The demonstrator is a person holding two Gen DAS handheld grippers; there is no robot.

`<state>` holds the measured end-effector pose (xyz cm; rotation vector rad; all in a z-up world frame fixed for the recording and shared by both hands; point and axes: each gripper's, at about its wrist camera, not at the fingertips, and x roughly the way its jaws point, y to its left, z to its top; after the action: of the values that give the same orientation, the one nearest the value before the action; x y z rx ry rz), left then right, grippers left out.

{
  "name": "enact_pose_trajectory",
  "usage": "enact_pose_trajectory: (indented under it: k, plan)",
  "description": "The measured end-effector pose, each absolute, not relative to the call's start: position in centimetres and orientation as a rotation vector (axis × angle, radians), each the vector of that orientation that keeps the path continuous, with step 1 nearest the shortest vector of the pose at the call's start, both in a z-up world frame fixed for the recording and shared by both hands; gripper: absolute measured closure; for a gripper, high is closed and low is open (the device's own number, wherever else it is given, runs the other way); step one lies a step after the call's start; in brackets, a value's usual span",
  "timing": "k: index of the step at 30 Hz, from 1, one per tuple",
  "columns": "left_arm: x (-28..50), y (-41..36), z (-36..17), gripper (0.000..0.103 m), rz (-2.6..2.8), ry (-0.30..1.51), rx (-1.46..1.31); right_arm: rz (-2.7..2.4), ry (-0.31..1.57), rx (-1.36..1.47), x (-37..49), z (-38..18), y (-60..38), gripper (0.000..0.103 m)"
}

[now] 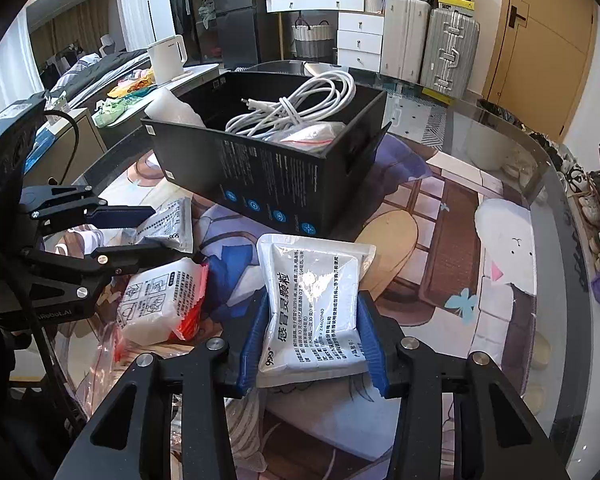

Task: Organize soft objects
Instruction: 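Grasp the white medicine packet with the right tool while the left tool grasps the white printed packet, then lift both packets and carry them over the black box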

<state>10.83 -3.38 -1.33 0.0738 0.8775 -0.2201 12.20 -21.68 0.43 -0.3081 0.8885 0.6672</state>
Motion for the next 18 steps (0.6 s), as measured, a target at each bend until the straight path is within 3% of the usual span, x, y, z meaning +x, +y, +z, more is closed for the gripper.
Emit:
enact_pose_trajectory:
  k: [18]
  plan:
    - [9.2,-1.9,0.6,0.069,-0.217,0.829,0.023,0.684,0.843,-0.28,11.8,1.9,-22.2,0.059]
